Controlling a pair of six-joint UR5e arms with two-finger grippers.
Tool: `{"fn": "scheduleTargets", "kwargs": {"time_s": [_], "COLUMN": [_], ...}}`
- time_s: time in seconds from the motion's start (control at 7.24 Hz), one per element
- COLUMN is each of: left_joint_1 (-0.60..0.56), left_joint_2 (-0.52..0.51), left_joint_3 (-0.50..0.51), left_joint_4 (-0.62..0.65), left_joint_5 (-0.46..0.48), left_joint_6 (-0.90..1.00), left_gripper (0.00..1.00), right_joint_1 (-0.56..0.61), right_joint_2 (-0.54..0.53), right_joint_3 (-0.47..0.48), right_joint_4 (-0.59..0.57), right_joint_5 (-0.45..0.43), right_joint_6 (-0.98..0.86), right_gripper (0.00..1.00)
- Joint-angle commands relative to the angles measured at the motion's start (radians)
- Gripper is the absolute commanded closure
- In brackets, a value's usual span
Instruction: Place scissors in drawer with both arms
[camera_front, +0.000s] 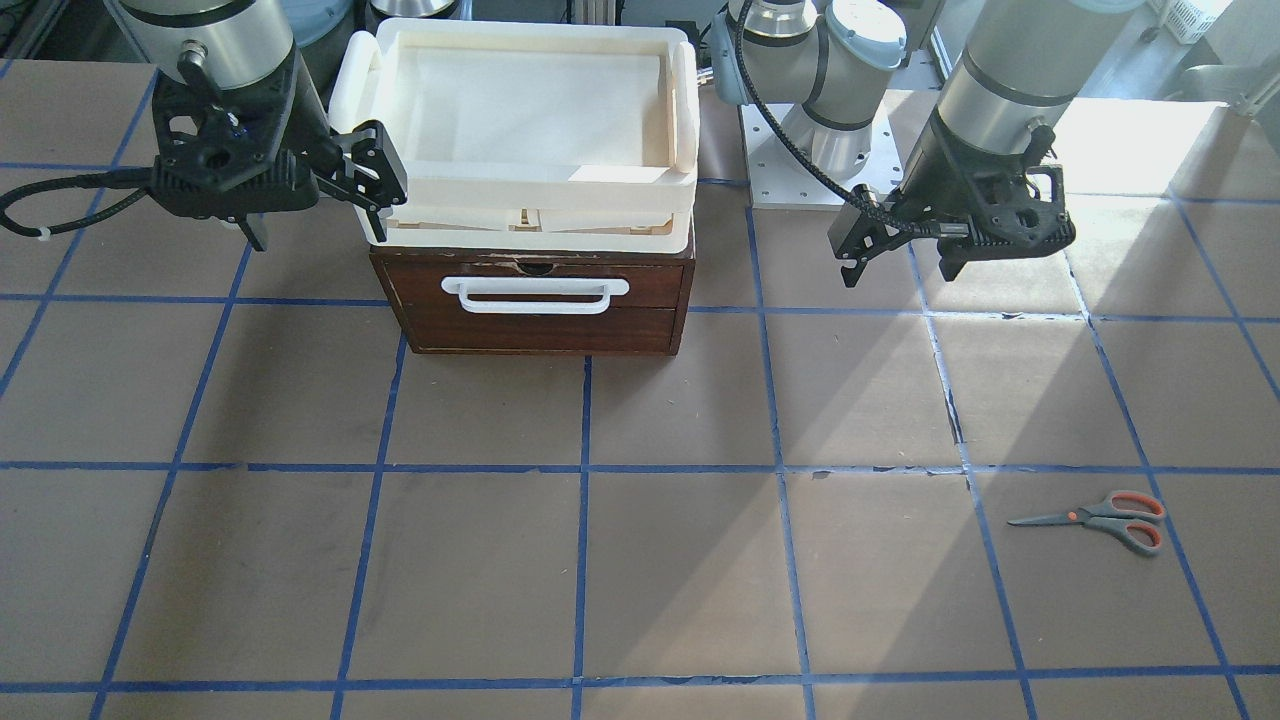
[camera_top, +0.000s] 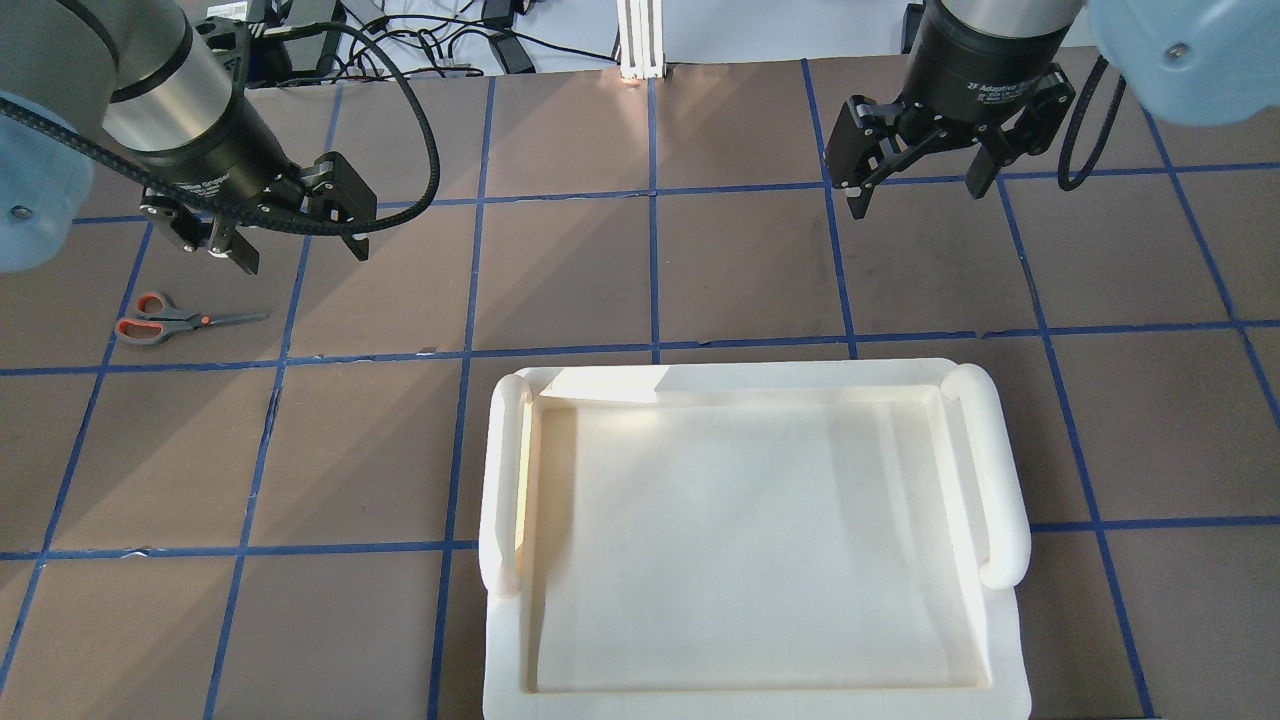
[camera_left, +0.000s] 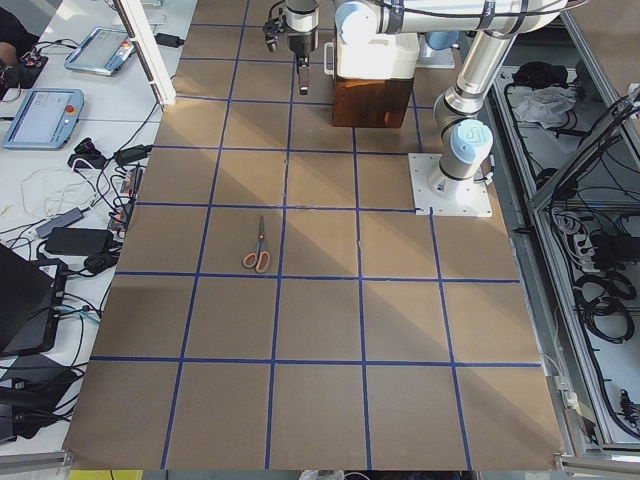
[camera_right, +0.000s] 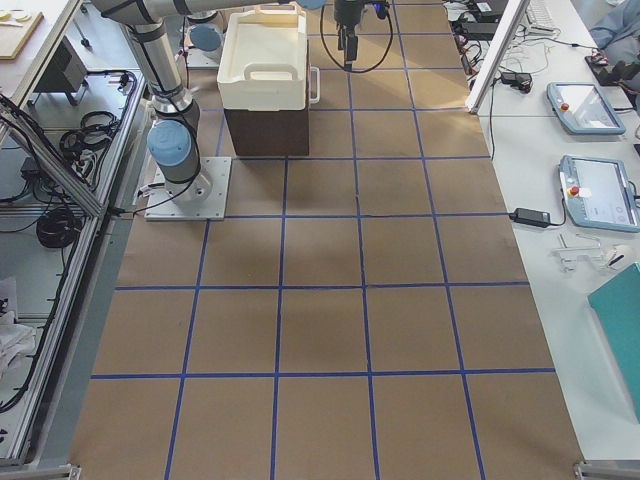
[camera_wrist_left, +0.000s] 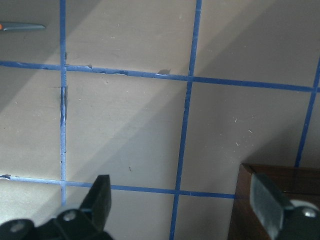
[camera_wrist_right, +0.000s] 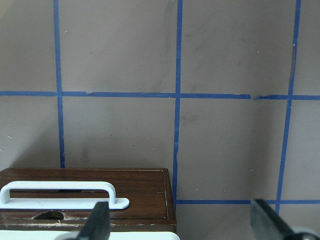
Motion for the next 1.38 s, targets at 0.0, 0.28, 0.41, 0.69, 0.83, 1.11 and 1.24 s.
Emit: {"fn": "scheduleTargets", "kwargs": {"time_s": [0.0,0.28,0.41,0.69,0.83,1.11,1.24], "left_joint_1": [0.002,0.045,0.098,0.238,0.282,0.339,0.372], "left_joint_2": [-0.003,-0.016,-0.016,-0.042,-0.068,-0.119,-0.147], "left_joint_3": [0.000,0.001,0.003,0.001,0.001,0.003,0.001], "left_joint_4": [0.001,0.018,0.034,0.036,0.053,0.071,0.115], "left_joint_5": [0.006,0.003,0.001,-0.005,-0.005,0.003,0.001], "left_joint_6": [0.002,0.151,0.342,0.664,0.830,1.096,1.185], "left_gripper": [0.00,0.00,0.00,0.00,0.00,0.00,0.00], "right_joint_1": [0.060,0.078,0.078,0.081,0.083,0.091,0.101], "right_joint_2": [0.025,0.129,0.166,0.257,0.275,0.286,0.288], "right_joint_3": [0.001,-0.011,-0.023,-0.072,-0.074,-0.072,-0.071], "right_joint_4": [-0.001,-0.022,-0.059,-0.142,-0.134,-0.058,-0.001], "right_joint_5": [0.006,0.039,0.134,0.155,0.153,0.153,0.150], "right_joint_6": [-0.253,-0.515,-0.585,-0.718,-0.842,-0.901,-0.947], "right_gripper": [0.00,0.00,0.00,0.00,0.00,0.00,0.00]}}
